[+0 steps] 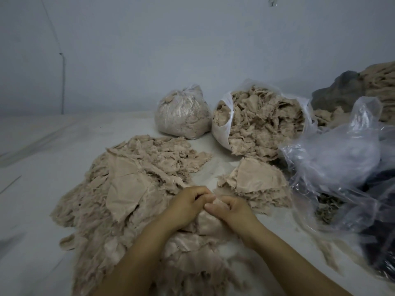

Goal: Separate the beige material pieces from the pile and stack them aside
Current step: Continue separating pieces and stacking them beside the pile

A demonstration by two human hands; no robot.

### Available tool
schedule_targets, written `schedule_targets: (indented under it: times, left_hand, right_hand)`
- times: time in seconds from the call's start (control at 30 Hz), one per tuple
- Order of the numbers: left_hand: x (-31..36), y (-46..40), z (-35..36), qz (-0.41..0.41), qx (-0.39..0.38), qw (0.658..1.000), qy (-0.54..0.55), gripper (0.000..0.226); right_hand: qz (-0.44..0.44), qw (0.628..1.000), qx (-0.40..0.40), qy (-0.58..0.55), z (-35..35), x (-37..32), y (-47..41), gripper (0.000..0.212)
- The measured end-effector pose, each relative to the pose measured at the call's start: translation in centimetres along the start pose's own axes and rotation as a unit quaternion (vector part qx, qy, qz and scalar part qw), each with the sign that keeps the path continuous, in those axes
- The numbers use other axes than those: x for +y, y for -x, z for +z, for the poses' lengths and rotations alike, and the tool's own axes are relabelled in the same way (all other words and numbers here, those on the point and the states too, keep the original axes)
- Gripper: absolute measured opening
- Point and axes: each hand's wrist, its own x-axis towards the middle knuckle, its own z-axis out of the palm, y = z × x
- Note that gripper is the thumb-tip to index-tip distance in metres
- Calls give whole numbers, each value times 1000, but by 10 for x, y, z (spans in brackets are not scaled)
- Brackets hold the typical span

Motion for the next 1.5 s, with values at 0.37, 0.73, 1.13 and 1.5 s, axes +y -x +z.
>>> schedule_targets:
  times: [0.37, 0.73, 1.13, 1.5]
  left_hand:
    - [-3, -2, 18, -54, -18, 998, -28, 32]
    - [-5, -3, 18, -72, 39, 993, 79, 34]
    - [14, -28, 10, -111, 161, 944, 266, 19]
    - [-18, 29, -31, -114, -144, 961, -204, 50]
  right_hand:
    - [-32, 977, 128, -165, -4, 10, -7, 20]
    - [11, 997, 57, -56, -17, 0, -17, 11]
    - [-25, 961, 263, -85, -61, -8, -51, 46]
    - [12, 979, 4, 206, 5, 37, 4, 31]
